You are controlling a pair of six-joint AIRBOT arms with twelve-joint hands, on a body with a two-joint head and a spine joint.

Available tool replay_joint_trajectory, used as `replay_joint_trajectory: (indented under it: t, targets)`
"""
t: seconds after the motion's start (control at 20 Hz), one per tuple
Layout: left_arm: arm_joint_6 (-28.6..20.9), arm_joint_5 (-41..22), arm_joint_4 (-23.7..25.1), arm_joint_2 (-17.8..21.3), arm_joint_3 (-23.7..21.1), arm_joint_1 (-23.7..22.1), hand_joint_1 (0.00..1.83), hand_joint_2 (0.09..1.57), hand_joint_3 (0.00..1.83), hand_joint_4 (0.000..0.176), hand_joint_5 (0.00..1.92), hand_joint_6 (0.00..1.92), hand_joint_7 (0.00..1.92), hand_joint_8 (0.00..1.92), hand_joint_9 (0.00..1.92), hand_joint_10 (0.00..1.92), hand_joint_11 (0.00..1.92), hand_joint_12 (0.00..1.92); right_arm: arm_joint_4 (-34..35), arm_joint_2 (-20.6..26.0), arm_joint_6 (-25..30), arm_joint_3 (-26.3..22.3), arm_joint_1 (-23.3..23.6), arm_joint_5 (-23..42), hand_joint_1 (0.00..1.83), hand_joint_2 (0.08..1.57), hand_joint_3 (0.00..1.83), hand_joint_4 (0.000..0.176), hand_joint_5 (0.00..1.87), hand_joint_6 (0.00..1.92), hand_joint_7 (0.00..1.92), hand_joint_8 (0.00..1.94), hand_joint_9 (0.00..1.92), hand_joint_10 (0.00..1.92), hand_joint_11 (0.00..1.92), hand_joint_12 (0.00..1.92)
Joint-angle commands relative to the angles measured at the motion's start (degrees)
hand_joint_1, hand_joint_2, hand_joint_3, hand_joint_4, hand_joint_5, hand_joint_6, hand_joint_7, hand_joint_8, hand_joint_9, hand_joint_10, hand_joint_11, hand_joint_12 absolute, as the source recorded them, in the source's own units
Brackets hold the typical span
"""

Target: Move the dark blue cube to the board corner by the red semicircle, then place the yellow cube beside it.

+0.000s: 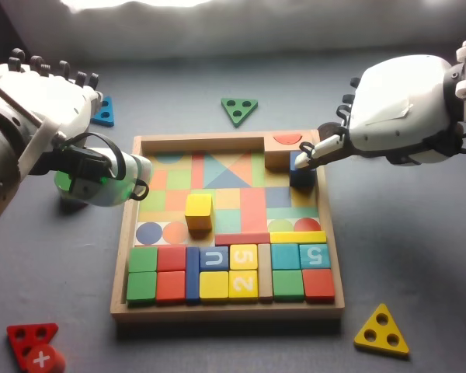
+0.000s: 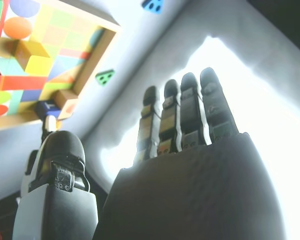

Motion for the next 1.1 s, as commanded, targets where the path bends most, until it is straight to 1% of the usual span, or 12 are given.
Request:
replay_joint_trajectory:
  t: [0.0, 0.05, 0.2, 0.3, 0.45, 0.55, 0.65, 0.75, 0.85, 0.95, 1.05]
  targets:
    - [-0.03, -1.25, 4.90, 0.47, -0.09, -0.73, 0.04, 1.26, 0.00, 0.000, 0.12, 0.00, 0.08, 0.00, 0.05, 0.00, 0.01, 0.01, 0.53, 0.79, -0.73, 0.53, -0.08, -0.69, 1.77, 1.14, 0.00, 0.000, 0.39, 0.00, 1.06, 1.94, 1.21, 1.92, 1.33, 1.92]
    - [-0.03, -1.25, 4.90, 0.47, -0.09, -0.73, 0.04, 1.26, 0.00, 0.000, 0.12, 0.00, 0.08, 0.00, 0.05, 0.00, 0.01, 0.01, 0.53, 0.79, -0.73, 0.69, -0.08, -0.69, 1.76, 1.14, 0.00, 0.000, 0.39, 0.00, 1.05, 1.94, 1.18, 1.92, 1.28, 1.92]
    - [-0.03, -1.25, 4.90, 0.47, -0.09, -0.73, 0.02, 1.26, 0.00, 0.000, 0.11, 0.00, 0.07, 0.00, 0.05, 0.00, 0.01, 0.01, 0.53, 0.77, -0.77, 1.41, -0.07, -0.62, 1.77, 1.15, 0.00, 0.000, 0.38, 0.00, 1.09, 1.94, 1.18, 1.92, 1.32, 1.92]
    - [-0.03, -1.25, 4.90, 0.47, -0.09, -0.73, 0.06, 1.25, 0.00, 0.000, 0.12, 0.00, 0.08, 0.00, 0.05, 0.00, 0.01, 0.01, 0.53, 0.77, -0.94, 1.47, -0.08, -0.56, 1.77, 1.14, 0.00, 0.000, 0.38, 0.00, 1.06, 1.94, 1.18, 1.92, 1.26, 1.92]
    - [-0.03, -1.25, 4.89, 0.47, -0.09, -0.73, 0.04, 1.25, 0.00, 0.000, 0.11, 0.00, 0.07, 0.00, 0.04, 0.00, 0.00, 0.00, 0.53, 0.73, -1.00, 1.46, 0.01, -0.30, 1.76, 1.14, 0.00, 0.000, 0.40, 0.01, 1.06, 1.94, 1.19, 1.92, 1.30, 1.92]
    - [-0.03, -1.25, 4.89, 0.47, -0.09, -0.73, 0.07, 1.25, 0.00, 0.000, 0.13, 0.01, 0.09, 0.01, 0.06, 0.01, 0.01, 0.01, 0.53, 0.70, -1.00, 1.44, 0.21, -0.15, 1.74, 1.14, 0.00, 0.000, 0.40, 0.00, 1.08, 1.94, 1.20, 1.92, 1.30, 1.92]
    - [-0.03, -1.25, 4.89, 0.47, -0.09, -0.73, 0.06, 1.25, 0.00, 0.000, 0.12, 0.00, 0.09, 0.00, 0.06, 0.01, 0.00, 0.00, 0.52, 0.69, -1.00, 1.44, 0.66, 0.18, 1.74, 1.14, 0.00, 0.000, 0.38, 0.00, 1.06, 1.94, 1.20, 1.92, 1.31, 1.92]
    - [-0.03, -1.25, 4.89, 0.47, -0.09, -0.73, 0.08, 1.24, 0.00, 0.000, 0.13, 0.01, 0.09, 0.01, 0.06, 0.01, 0.02, 0.01, 0.43, 0.64, -1.00, 1.43, 1.20, 0.52, 1.76, 1.15, 0.00, 0.000, 0.39, 0.00, 1.04, 1.94, 1.13, 1.92, 1.25, 1.92]
    - [-0.04, -1.25, 4.81, 0.47, -0.09, -0.76, 0.05, 1.25, 0.00, 0.000, 0.11, 0.00, 0.08, 0.00, 0.05, 0.00, 0.00, 0.00, -0.21, 0.53, -0.95, 1.39, 2.00, 0.55, 1.76, 1.14, 0.00, 0.000, 0.39, 0.00, 1.08, 1.94, 1.16, 1.92, 1.27, 1.92]
    - [-0.04, -1.25, 4.75, 0.47, -0.10, -0.78, 0.05, 1.25, 0.00, 0.000, 0.12, 0.00, 0.08, 0.00, 0.05, 0.00, 0.00, 0.00, -1.05, 0.44, -0.61, 1.36, 2.82, 0.68, 1.76, 1.15, 0.00, 0.000, 0.40, 0.00, 1.07, 1.94, 1.15, 1.92, 1.26, 1.92]
    - [-0.04, -1.25, 4.77, 0.47, -0.10, -0.78, 0.05, 1.25, 0.00, 0.000, 0.13, 0.00, 0.09, 0.00, 0.07, 0.01, 0.02, 0.01, -1.51, 0.25, -0.61, 1.36, 3.89, 1.02, 1.76, 1.15, 0.00, 0.000, 0.38, 0.00, 1.07, 1.94, 1.18, 1.92, 1.28, 1.92]
